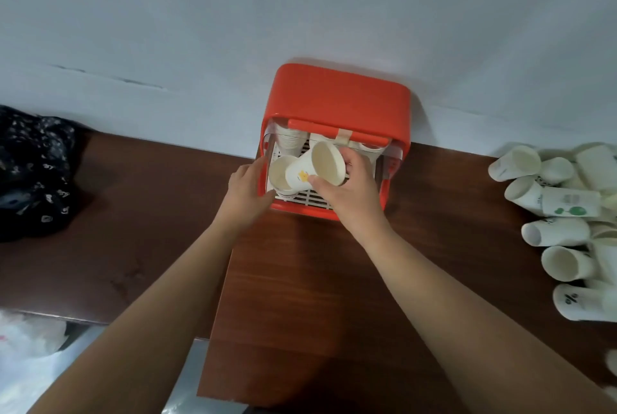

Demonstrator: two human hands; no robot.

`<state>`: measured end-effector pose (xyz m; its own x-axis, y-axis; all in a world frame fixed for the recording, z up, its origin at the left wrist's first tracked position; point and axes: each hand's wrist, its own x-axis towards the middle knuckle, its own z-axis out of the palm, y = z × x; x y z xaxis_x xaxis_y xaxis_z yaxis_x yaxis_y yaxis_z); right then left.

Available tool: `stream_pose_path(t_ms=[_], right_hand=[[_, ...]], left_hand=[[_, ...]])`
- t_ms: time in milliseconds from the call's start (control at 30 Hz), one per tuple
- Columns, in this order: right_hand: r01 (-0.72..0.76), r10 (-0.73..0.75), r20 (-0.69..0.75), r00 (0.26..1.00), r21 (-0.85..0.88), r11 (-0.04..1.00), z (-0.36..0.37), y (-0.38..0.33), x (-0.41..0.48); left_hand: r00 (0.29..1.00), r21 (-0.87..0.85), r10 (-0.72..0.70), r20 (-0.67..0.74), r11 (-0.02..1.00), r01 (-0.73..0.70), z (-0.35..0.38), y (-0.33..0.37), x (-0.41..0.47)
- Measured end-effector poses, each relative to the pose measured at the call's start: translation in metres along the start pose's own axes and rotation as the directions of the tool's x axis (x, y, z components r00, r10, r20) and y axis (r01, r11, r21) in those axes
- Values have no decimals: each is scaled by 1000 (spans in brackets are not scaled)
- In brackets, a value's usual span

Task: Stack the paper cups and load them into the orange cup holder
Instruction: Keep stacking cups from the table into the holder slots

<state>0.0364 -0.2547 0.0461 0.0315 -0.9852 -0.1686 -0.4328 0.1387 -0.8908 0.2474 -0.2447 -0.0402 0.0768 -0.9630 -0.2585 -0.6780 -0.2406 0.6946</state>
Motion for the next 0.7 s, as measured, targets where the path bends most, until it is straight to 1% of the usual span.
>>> stream_pose_path(t_ms=[67,167,233,300,333,400,467,533,633,700], right_hand=[[57,-57,5,998,-35,998,11,-1,1],[140,-140,11,990,-129,982,28,3,3],[175,-163,75,984,-198,964,38,7,5],[192,-146,177,973,-277,942,45,9,10],[183,-112,236,965,-306,934,46,9,13],[154,-39,339,940,-321,934,49,10,19],[154,-15,391,920,-327,932,50,15,25],[154,-19,378,926,-331,931,52,20,28],[118,-19,322,947,-292,949,54,25,30],[93,-4,302,953,-283,955,57,28,30]], left_hand=[[999,-91,-35,-21,995,33,-8,-1,-3],[996,-220,-48,-71,975,31,-14,9,-10],[996,-305,-46,-73,952,22,-16,15,-13],[999,-354,-33,-40,935,17,-17,17,-14],[1000,-353,-20,-16,935,13,-17,17,-13],[1000,-308,17,24,951,-9,-16,15,-10],[999,-281,32,43,960,-18,-15,11,-7],[997,-312,39,73,950,-14,-15,7,-7],[990,-370,64,127,929,-12,-15,1,-6],[992,-347,60,108,938,-19,-15,-2,-5]])
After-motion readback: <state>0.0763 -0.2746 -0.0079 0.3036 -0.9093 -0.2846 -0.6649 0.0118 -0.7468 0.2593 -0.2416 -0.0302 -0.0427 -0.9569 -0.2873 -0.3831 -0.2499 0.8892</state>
